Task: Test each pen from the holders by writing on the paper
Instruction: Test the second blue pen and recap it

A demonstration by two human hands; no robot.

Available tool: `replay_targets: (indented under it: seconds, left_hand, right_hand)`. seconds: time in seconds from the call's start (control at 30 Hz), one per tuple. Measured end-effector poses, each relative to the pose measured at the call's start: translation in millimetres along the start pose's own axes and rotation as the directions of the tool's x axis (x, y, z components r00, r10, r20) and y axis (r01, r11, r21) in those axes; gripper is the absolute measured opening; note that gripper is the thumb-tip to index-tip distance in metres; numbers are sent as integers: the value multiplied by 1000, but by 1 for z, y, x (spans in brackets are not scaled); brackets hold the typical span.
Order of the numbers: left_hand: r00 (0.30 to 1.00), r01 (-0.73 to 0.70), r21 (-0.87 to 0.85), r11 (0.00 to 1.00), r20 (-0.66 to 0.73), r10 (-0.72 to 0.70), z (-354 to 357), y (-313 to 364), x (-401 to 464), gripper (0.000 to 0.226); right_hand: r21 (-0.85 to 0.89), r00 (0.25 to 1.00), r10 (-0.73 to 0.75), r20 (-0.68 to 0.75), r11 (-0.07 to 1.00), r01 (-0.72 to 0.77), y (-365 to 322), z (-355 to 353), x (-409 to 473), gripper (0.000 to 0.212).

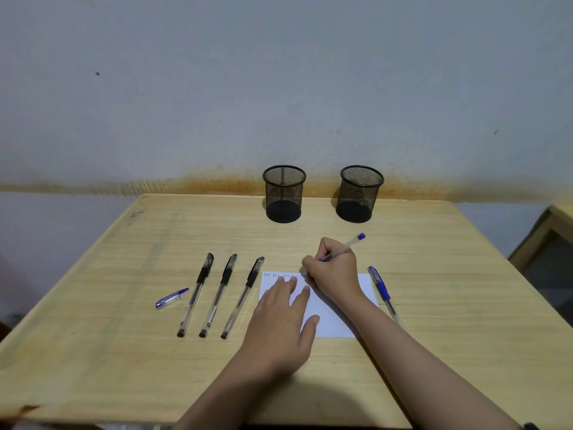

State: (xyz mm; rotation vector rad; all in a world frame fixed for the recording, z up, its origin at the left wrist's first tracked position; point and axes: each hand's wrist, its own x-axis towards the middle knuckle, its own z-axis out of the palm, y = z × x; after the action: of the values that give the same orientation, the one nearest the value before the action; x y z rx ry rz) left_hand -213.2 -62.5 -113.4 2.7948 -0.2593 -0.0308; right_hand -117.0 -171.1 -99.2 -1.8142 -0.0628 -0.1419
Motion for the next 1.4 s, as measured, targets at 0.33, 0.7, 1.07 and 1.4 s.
replay_targets:
  seconds: [0.33, 0.7, 1.07, 1.4]
  left_hand:
    - [1000, 10, -21, 1000, -3, -10, 0, 1, 0, 57]
    - [1000, 4, -30, 1000, -13, -5, 0, 1, -2, 68]
    - [999, -5, -13, 1000, -47, 4, 2, 0, -1, 55]
    - [994, -13, -19, 1000, -110, 11, 5, 0, -3, 55]
  right_hand:
    - [-1, 1000, -18, -24, 1000, 18, 0, -1, -2, 29]
    - [-14, 999, -12, -45, 1000, 11, 0, -3, -3, 29]
    - [-71, 997, -30, -76, 997, 24, 3, -1, -1, 30]
    - [259, 991, 112, -75, 962, -89, -4, -9, -2, 17]
